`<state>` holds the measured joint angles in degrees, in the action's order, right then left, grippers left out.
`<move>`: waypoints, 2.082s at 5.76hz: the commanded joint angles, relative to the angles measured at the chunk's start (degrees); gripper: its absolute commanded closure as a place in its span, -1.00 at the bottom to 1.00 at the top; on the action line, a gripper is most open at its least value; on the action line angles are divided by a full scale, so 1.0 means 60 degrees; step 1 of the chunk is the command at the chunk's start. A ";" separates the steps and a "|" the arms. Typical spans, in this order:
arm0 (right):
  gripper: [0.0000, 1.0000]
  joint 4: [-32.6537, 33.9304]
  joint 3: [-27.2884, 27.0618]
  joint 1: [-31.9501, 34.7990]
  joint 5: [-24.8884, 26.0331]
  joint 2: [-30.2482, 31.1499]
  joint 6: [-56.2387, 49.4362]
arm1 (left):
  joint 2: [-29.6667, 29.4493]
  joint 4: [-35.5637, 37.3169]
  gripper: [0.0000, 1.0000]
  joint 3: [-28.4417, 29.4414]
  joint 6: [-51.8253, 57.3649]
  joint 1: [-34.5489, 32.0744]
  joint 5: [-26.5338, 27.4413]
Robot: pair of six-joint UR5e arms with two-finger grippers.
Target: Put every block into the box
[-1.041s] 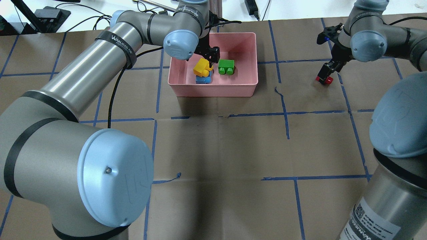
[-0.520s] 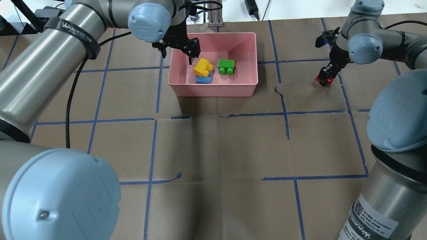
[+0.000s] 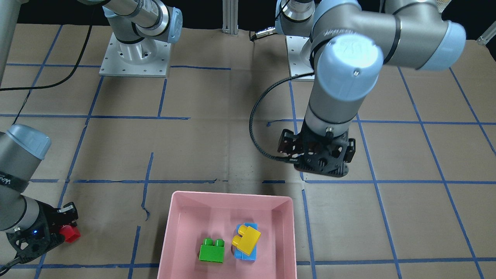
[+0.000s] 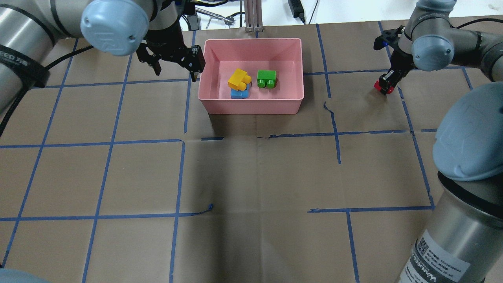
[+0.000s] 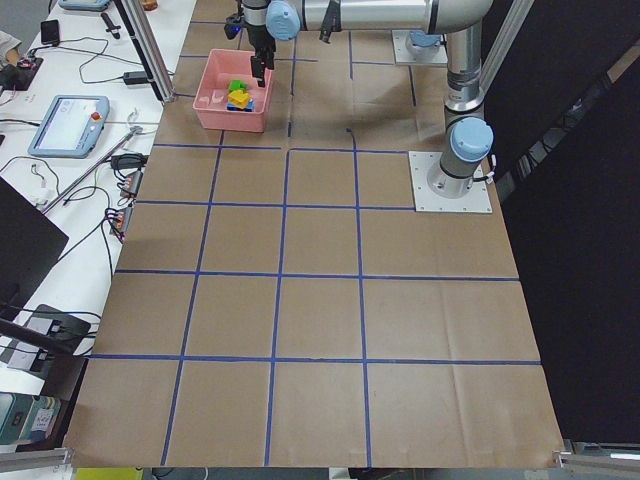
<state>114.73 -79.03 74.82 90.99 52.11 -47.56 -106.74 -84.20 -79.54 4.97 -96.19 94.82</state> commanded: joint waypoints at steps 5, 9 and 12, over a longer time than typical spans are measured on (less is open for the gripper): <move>0.80 -0.2126 0.2109 0.3180 -0.0149 0.1116 0.8276 | 0.1032 -0.0072 -1.00 -0.0293 0.0007 0.0197 -0.0026; -0.75 -0.1662 0.2405 0.4816 -0.0150 -0.0364 1.0886 | 0.1236 -0.0848 -1.00 -0.0306 -0.0052 0.0226 -0.0404; -0.99 -0.1777 0.2434 0.4801 -0.0135 -0.0248 1.0901 | 0.1252 -0.0863 -1.00 -0.0293 -0.0037 0.0226 -0.0408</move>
<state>104.29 -64.48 103.61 90.12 50.37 17.82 -99.27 -89.35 -81.33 4.73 -94.82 92.38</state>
